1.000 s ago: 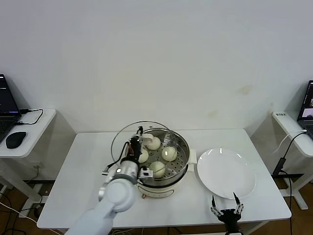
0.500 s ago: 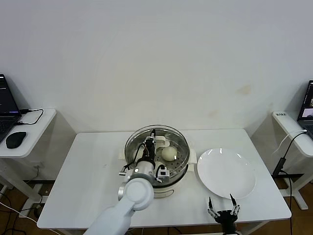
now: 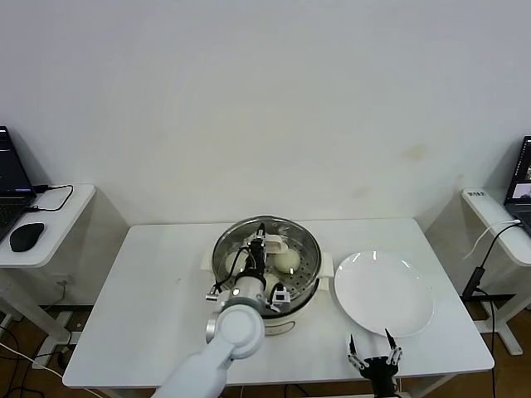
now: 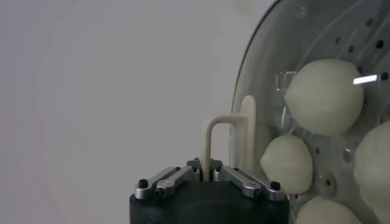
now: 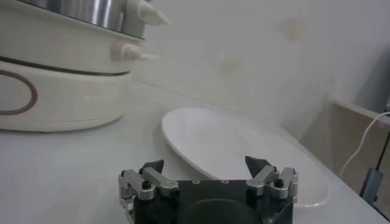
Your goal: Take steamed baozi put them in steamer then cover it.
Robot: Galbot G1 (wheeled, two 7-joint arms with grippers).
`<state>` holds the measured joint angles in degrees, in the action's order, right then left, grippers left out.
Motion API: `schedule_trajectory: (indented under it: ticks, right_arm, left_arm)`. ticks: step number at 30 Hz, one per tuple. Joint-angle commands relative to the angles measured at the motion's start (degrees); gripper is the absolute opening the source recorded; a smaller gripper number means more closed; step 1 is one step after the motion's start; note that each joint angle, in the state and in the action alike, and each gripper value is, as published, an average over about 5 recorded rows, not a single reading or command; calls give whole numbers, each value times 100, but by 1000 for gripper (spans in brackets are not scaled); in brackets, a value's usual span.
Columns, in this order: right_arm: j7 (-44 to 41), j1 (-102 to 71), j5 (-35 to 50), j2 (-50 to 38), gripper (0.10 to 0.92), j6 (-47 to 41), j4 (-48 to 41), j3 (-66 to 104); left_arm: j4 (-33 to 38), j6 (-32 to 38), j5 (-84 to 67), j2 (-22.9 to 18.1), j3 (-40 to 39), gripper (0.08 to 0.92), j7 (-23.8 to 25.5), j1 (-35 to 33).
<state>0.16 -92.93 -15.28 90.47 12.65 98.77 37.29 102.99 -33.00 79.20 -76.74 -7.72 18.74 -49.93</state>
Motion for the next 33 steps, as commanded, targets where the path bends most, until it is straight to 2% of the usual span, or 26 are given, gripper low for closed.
schedule_trajectory:
  ticks: [1,15,18,24,33]
  right_arm:
    - [4,-1,-3,0,823,0,-3,-31]
    - [9,-26,-18,5,823,2,20,-62]
    - [8,-32,-24,5,823,0,25,-78]
    - [13,-45,-25,4,823,-1,41,-100]
    - [10,-109,-29,1,823,-4,139,-91]
  left_arm:
    - [-32,-7,83,-67,-13,145,15,-23]
    - [-55,13,15,-76,-26,145,-91,-45]
    - [4,14,-30,-75,-23,167,-139,-63]
    - [329,19,-183,47,18,323,-237,-232]
    - [1379,175,-646,519,215,583,-607,-1116]
